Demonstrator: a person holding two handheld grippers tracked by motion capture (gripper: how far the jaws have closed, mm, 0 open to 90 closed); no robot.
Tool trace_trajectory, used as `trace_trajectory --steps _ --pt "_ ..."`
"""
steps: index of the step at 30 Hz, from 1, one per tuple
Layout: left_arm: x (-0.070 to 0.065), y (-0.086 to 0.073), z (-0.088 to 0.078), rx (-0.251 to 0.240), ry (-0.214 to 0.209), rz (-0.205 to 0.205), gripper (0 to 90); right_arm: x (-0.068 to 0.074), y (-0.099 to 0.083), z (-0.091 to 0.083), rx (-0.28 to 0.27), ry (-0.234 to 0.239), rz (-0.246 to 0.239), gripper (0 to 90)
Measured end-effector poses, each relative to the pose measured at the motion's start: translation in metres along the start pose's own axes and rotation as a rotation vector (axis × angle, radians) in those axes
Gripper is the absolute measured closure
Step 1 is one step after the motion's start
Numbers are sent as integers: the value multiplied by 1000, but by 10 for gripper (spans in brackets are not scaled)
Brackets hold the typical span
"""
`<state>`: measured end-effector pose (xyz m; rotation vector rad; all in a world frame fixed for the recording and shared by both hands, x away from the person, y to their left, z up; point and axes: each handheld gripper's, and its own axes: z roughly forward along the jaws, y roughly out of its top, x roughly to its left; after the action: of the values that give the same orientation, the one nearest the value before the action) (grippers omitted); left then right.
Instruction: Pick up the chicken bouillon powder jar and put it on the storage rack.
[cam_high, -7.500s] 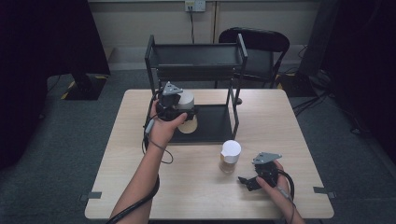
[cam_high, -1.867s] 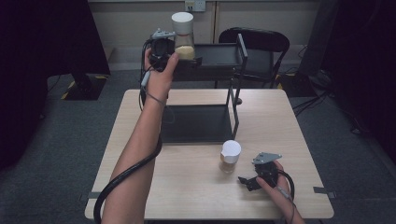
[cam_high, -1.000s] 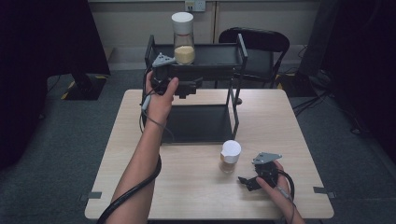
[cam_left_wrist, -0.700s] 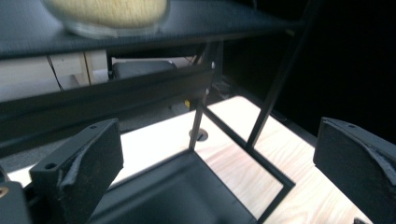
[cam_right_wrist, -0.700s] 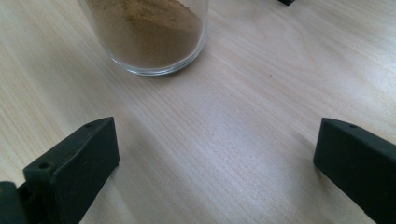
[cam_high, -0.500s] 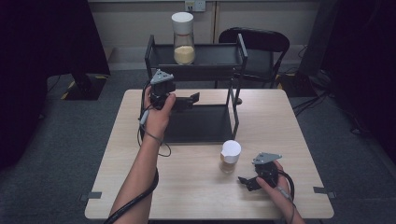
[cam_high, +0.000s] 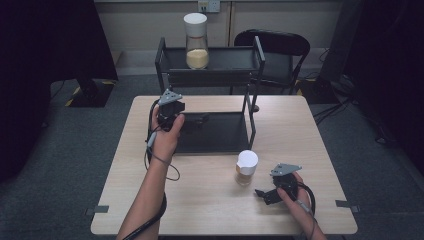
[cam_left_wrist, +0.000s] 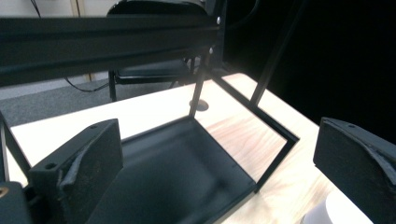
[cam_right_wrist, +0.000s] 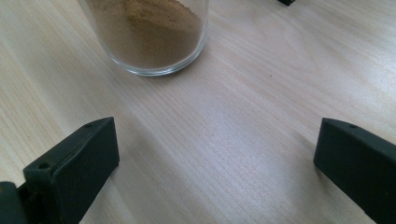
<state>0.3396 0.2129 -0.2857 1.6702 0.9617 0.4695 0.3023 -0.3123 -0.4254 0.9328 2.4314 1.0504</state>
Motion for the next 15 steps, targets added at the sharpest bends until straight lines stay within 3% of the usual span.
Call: trace_trajectory --steps 11,15 --pt "8 -32 1 -12 -32 -46 9 0 0 0 -1 0 0 0" --pt "8 -41 3 -4 -35 -39 9 0 0 0 0 0 1 0"
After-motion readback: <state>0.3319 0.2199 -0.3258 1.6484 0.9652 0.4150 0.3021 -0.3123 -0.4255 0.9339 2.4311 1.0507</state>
